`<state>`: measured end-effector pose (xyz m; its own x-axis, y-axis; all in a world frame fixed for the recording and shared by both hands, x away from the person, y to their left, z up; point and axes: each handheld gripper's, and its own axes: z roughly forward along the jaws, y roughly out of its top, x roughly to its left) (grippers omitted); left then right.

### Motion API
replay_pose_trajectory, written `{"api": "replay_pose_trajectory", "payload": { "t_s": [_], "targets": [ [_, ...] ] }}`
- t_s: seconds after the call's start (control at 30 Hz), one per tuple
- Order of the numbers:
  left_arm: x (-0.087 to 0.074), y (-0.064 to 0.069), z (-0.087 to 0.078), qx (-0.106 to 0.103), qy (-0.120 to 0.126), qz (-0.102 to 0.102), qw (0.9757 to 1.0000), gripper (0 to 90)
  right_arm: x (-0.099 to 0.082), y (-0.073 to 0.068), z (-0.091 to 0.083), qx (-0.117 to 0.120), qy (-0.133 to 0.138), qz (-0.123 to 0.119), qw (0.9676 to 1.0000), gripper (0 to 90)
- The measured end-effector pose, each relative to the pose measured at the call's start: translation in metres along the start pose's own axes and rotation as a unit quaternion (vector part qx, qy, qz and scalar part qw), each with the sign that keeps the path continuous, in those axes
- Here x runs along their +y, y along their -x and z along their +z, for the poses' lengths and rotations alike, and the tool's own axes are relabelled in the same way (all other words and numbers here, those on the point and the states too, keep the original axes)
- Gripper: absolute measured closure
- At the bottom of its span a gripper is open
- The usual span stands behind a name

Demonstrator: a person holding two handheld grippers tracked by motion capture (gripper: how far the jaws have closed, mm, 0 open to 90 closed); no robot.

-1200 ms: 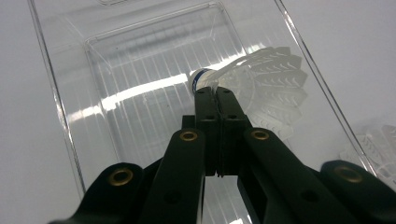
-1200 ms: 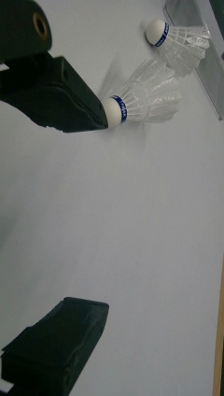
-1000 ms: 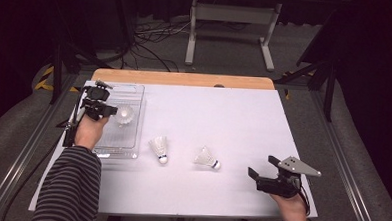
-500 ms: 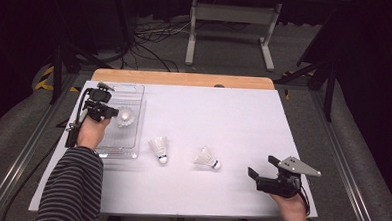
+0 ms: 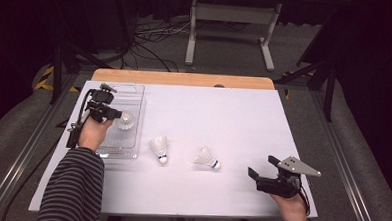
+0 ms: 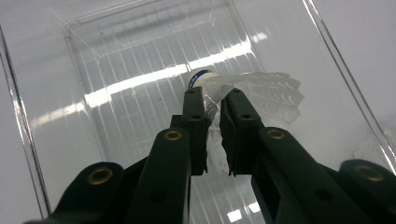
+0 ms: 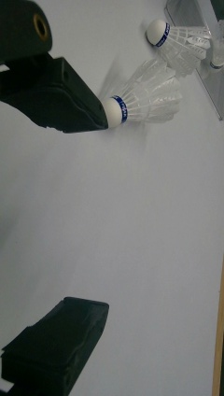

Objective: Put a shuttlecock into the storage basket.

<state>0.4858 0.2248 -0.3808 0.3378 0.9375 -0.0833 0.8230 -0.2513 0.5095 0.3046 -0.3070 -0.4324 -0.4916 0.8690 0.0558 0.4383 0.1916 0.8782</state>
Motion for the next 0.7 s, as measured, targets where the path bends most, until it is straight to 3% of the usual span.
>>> {"api": "replay_pose_trajectory", "payload": {
  "t_s": [0.13, 0.47, 0.7],
  "targets": [
    [-0.0001, 0.0010, -0.0005, -0.003, -0.005, 0.005, 1.0000, 75.8, 0.0000, 0.0000, -0.0001, 0.001, 0.000, -0.002, 1.0000, 11.0],
    [-0.0011, 0.0042, -0.0037, -0.002, -0.013, 0.005, 0.9999, 51.3, 0.0000, -0.0003, -0.0001, -0.001, 0.000, -0.004, 1.0000, 11.1],
    [-0.0033, 0.0062, -0.0053, -0.012, -0.011, 0.002, 0.9999, 46.4, -0.0001, -0.0004, -0.0003, -0.003, -0.001, -0.006, 1.0000, 11.1]
  ]
}}
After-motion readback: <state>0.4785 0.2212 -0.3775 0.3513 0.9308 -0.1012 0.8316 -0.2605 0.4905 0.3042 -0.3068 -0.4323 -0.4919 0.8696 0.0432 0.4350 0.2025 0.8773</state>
